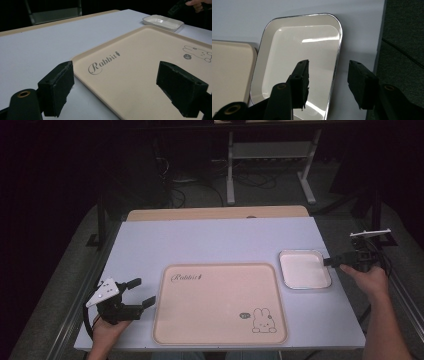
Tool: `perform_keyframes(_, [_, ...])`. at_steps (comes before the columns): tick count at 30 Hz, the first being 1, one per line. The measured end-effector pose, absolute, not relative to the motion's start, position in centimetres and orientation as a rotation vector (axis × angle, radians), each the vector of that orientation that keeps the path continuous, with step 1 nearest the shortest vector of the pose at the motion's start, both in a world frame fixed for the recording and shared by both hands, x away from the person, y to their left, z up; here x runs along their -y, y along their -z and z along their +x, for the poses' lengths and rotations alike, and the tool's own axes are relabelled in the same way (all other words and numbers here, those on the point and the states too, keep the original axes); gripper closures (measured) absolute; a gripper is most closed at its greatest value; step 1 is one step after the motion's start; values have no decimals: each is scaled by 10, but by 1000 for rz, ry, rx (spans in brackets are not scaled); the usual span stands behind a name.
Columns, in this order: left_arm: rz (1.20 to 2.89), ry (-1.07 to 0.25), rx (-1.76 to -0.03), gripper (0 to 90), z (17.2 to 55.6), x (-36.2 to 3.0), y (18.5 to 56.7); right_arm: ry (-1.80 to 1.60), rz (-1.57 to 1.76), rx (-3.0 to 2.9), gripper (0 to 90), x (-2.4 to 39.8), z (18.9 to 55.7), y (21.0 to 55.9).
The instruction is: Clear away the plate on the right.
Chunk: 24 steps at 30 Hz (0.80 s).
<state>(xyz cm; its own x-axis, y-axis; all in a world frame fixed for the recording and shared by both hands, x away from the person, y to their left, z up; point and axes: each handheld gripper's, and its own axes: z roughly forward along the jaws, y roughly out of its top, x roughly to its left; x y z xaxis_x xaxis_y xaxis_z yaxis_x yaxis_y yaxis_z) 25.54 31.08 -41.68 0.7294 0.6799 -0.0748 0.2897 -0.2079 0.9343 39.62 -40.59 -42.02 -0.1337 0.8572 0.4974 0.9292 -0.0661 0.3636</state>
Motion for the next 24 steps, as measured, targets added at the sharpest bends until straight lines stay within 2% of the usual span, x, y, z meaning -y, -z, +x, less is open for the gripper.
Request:
perform_keyframes(13, [1798,-426,-762,144,255,-310,417,895,-1982,2037,641,404,398,426])
perform_keyframes(24, [1803,-426,-760,144,255,-310,417,856,-2000,2018,697,403,400,429])
